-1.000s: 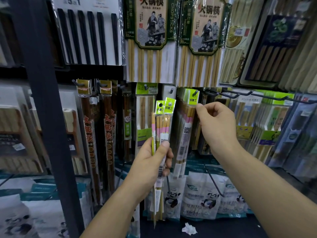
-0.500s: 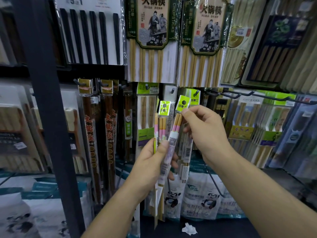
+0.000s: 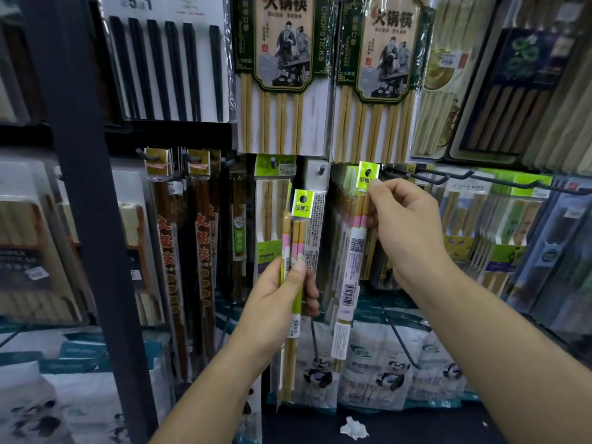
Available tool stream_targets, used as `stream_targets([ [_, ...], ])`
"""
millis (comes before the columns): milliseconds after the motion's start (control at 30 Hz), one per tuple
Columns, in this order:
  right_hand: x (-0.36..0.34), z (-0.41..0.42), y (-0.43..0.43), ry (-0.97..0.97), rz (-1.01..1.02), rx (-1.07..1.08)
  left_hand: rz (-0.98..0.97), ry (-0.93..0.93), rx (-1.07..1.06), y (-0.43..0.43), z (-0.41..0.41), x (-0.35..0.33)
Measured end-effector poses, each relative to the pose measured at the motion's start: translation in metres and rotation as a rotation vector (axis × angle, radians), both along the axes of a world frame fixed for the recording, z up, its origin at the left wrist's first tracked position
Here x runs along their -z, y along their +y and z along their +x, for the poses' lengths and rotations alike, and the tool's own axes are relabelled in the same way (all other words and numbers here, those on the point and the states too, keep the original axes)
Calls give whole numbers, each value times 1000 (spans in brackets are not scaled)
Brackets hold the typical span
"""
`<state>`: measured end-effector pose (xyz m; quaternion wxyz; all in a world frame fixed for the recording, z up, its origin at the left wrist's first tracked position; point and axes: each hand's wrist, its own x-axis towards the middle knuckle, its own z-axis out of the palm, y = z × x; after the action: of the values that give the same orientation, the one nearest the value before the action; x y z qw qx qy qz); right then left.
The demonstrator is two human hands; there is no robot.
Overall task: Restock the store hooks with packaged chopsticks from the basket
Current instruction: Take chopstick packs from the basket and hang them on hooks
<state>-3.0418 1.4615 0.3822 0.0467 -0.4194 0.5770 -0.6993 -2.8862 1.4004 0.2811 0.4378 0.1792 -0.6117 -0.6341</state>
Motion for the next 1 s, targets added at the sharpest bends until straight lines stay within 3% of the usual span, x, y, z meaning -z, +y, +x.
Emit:
stream_targets([
  [633, 12, -10, -8, 112, 50, 155, 3, 11, 36, 3, 2, -1],
  [800, 18, -4, 1, 81, -19, 193, 22, 39, 39, 4, 1, -3],
  [1000, 22, 24, 10, 155, 59, -66, 22, 66, 91, 10, -1, -6],
])
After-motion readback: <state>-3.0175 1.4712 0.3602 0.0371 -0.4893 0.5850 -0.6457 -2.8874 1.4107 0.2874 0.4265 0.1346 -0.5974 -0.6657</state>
